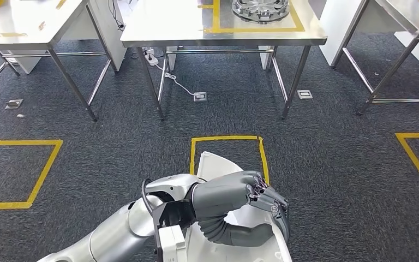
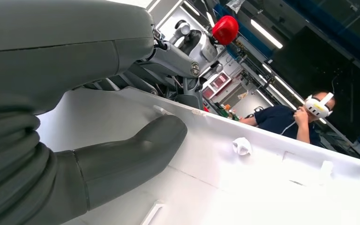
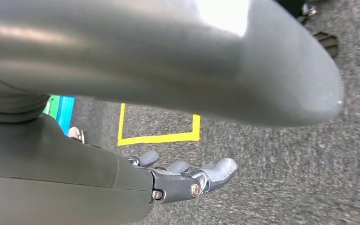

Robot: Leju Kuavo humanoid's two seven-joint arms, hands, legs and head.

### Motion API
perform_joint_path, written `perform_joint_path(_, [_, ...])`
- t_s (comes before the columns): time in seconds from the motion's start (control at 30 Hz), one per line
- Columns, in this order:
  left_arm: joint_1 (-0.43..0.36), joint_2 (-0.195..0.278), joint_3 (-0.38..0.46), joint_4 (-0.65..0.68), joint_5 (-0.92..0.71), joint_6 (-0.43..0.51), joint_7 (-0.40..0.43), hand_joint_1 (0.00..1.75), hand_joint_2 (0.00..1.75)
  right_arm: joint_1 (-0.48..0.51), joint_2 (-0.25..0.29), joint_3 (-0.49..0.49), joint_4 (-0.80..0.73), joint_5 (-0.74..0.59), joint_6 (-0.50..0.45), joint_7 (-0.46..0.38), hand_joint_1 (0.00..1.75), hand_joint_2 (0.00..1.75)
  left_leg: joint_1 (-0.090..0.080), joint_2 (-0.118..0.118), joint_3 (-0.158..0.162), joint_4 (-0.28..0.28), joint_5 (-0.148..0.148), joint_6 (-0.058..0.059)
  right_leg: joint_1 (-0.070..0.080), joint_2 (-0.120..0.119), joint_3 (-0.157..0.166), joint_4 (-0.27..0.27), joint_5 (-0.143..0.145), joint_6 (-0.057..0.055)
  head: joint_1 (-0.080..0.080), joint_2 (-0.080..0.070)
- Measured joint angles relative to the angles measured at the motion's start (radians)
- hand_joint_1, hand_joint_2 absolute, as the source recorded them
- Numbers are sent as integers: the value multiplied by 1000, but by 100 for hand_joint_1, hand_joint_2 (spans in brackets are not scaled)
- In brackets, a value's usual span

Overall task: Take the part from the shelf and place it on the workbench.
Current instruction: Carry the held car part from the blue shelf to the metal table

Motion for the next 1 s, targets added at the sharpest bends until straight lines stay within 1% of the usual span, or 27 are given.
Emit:
perform_joint_path(0.03, [0,1,0,0,0,0,0,175,175,-1,1,0,0,0,1,0,0,0,-2,-8,18,-62,29,6,0,5,6,0,-6,3,0,0])
perform_joint_path(0.07, [0,1,0,0,-1,0,0,175,175,-2,2,0,0,0,2,0,0,0,-5,-15,32,-103,43,11,-1,9,9,-2,-12,8,0,0])
perform_joint_path(0.1, [-1,2,-1,-1,-1,0,0,175,175,-2,2,0,0,0,2,0,0,0,-7,-21,38,-125,46,17,-1,11,10,0,-13,15,-1,0])
perform_joint_path(0.13, [-1,2,-1,-1,-2,0,1,175,175,-2,3,0,0,0,2,0,0,0,-8,-22,42,-130,38,21,-1,13,13,1,-12,22,-1,0])
perform_joint_path(0.17, [-1,2,-1,-2,-2,0,1,175,175,-2,2,0,0,1,3,0,0,0,-7,-21,52,-136,43,25,-2,13,16,3,-12,28,-2,0])
perform_joint_path(0.2, [-1,1,-1,-3,-2,0,1,175,175,-1,3,0,0,2,3,1,0,0,-4,-18,63,-144,48,31,-1,10,20,12,-13,32,-1,0])
perform_joint_path(0.23, [-2,0,-1,-4,-2,0,1,175,175,-2,3,0,0,3,3,2,0,0,-2,-14,76,-149,47,35,-1,4,14,32,-21,35,0,0])
perform_joint_path(0.27, [-3,-1,-1,-4,-2,0,1,175,175,-4,4,0,0,6,4,3,0,0,0,-12,87,-153,45,39,-1,-3,-7,72,-37,38,3,0])
perform_joint_path(0.3, [-4,-2,-1,-4,-2,0,1,175,175,-6,4,0,0,9,3,4,0,0,1,-9,93,-154,41,42,-1,-9,-41,127,-59,42,5,0])
perform_joint_path(0.37, [-3,-3,-2,-3,-2,0,2,175,175,-7,3,0,0,13,3,6,0,0,1,-7,98,-153,31,44,-3,-14,-125,240,-102,51,8,0])
perform_joint_path(0.4, [-2,-3,-2,-3,-3,0,2,175,175,-6,2,0,0,14,3,6,0,0,1,-7,102,-152,25,43,-4,-15,-152,261,-103,55,9,0])
perform_joint_path(0.43, [-1,-3,-2,-3,-4,0,2,175,175,-4,2,0,0,15,3,6,0,0,2,-7,108,-151,18,42,-5,-17,-161,249,-81,57,10,0])
perform_joint_path(0.47, [-1,-3,-2,-3,-4,0,2,175,175,-4,2,0,0,15,4,6,0,0,2,-7,117,-150,10,39,-7,-19,-149,198,-37,59,10,0])
perform_joint_path(0.5, [-2,-3,-2,-3,-5,0,2,175,175,-3,2,0,0,15,4,6,0,0,3,-6,125,-148,1,35,-9,-22,-126,126,14,59,11,0])
perform_joint_path(0.53, [-2,-3,-2,-3,-5,0,3,175,175,-4,3,0,0,15,4,6,0,0,2,-5,132,-145,-7,30,-9,-25,-107,63,44,57,11,0])
perform_joint_path(0.57, [-2,-2,-2,-3,-6,0,3,175,175,-5,3,0,0,15,5,6,0,0,1,-4,136,-145,-14,24,-8,-28,-93,19,59,52,12,0])
perform_joint_path(0.6, [-2,-2,-2,-3,-7,0,3,175,175,-5,3,0,0,15,5,6,0,0,-1,-4,139,-144,-19,18,-5,-30,-87,0,63,44,13,0])
perform_joint_path(0.63, [-2,-1,-2,-3,-7,0,3,175,175,-4,4,0,0,15,5,6,0,0,-3,-4,142,-142,-20,11,-3,-30,-87,-1,56,35,12,0])
perform_joint_path(0.67, [-2,-1,-2,-3,-8,0,3,175,175,-4,4,0,0,15,6,6,0,0,-3,-3,145,-140,-21,5,-4,-29,-80,-1,60,26,12,0])
perform_joint_path(0.73, [-3,0,-3,-4,-8,0,3,175,175,-3,5,0,0,15,8,6,0,0,-2,-3,141,-106,-28,-6,-7,-26,-63,-4,61,11,9,0])
perform_joint_path(0.77, [-5,0,-3,-4,-8,0,3,175,175,-3,5,0,0,15,8,6,0,0,-1,-2,122,-67,-40,-10,-8,-24,-54,-5,58,5,7,0])
perform_joint_path(0.8, [-6,1,-3,-4,-8,0,3,175,175,-4,6,0,0,15,9,6,0,0,0,-2,89,-9,-61,-14,-8,-24,-48,-7,53,1,5,0])
perform_joint_path(0.87, [-4,4,-3,-3,-8,0,3,175,175,-3,6,0,0,15,9,6,0,0,2,-1,7,114,-114,-20,-8,-23,-39,-6,41,-2,2,0])
perform_joint_path(0.9, [-3,6,-3,-3,-8,0,3,175,175,-2,6,0,0,16,9,6,0,0,3,-1,-22,146,-123,-21,-7,-23,-33,-6,35,-1,1,0])
perform_joint_path(0.93, [-2,7,-3,-3,-8,0,3,175,175,-1,6,0,0,16,9,6,0,0,3,-1,-34,143,-109,-20,-7,-22,-25,-6,29,-1,0,0])
perform_joint_path(0.97, [-2,8,-3,-3,-8,0,3,175,175,-1,6,0,0,17,10,6,0,0,2,-1,-26,102,-74,-16,-6,-21,-17,-6,23,0,0,0])
perform_joint_path(1.0, [-2,8,-3,-3,-8,0,3,175,175,-2,6,0,0,17,10,6,0,0,1,-1,-4,34,-24,-10,-5,-20,-7,-6,16,2,-1,0])
